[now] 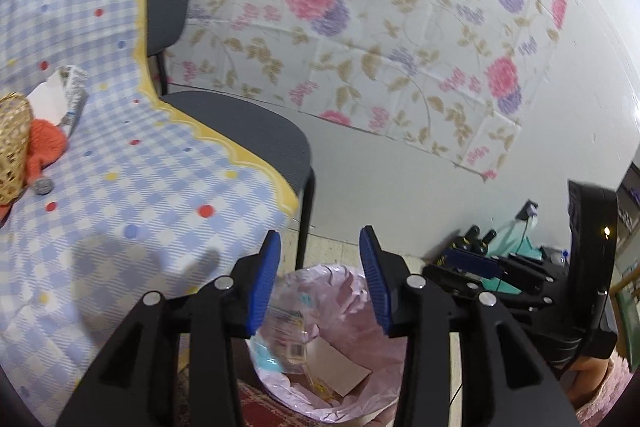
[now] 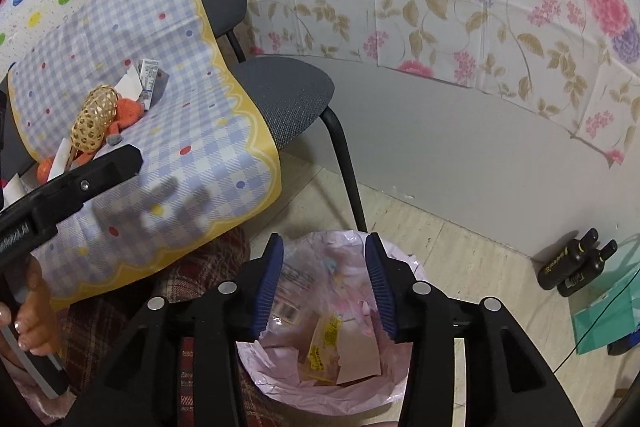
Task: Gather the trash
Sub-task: 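Move both open grippers back over the chair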
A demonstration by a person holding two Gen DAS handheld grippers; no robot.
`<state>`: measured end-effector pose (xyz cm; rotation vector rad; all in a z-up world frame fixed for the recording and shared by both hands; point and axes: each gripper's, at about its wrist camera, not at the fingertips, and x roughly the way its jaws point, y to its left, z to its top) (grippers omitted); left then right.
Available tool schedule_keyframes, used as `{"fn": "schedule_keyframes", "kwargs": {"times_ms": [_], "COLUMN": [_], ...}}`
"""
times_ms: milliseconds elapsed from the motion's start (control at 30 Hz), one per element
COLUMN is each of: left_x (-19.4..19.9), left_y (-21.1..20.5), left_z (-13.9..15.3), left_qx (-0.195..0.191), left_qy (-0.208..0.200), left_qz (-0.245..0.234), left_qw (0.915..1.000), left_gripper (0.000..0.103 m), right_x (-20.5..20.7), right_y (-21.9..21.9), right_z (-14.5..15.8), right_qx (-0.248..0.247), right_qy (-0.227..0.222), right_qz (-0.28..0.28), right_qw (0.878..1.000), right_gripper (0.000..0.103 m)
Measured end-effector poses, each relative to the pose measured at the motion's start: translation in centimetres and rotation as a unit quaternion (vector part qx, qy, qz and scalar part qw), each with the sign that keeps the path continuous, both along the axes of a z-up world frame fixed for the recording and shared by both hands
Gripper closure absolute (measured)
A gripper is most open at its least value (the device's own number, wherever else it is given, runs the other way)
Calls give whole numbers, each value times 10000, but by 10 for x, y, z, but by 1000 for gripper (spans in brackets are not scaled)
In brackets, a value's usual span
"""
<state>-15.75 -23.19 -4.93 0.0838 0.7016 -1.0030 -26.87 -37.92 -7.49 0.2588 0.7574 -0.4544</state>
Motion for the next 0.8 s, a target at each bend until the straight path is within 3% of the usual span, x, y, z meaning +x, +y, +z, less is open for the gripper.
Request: {"fn": "schedule_keyframes", "kwargs": {"times_ms": [467,733,800], "left_x": [22,43,47], "left_y": [46,92,101], "left_z": [15,21,23], "left_qx": [95,193,237], "left_qy": [-282,-364,-417], "left_qz": [809,1488,1645], "left_qw": [9963,9880,9852], "left_gripper": [63,63,58], "right_x": [20,56,67], "right_y": [28,53,61], "right_z": [31,48,52], "right_qx": [-172,-237,-244], "right_qy": [-409,-611,-672], "right_qz": [350,828,968], "right_qw": [9984,9944,9927], "right_gripper": [57,57,57]}}
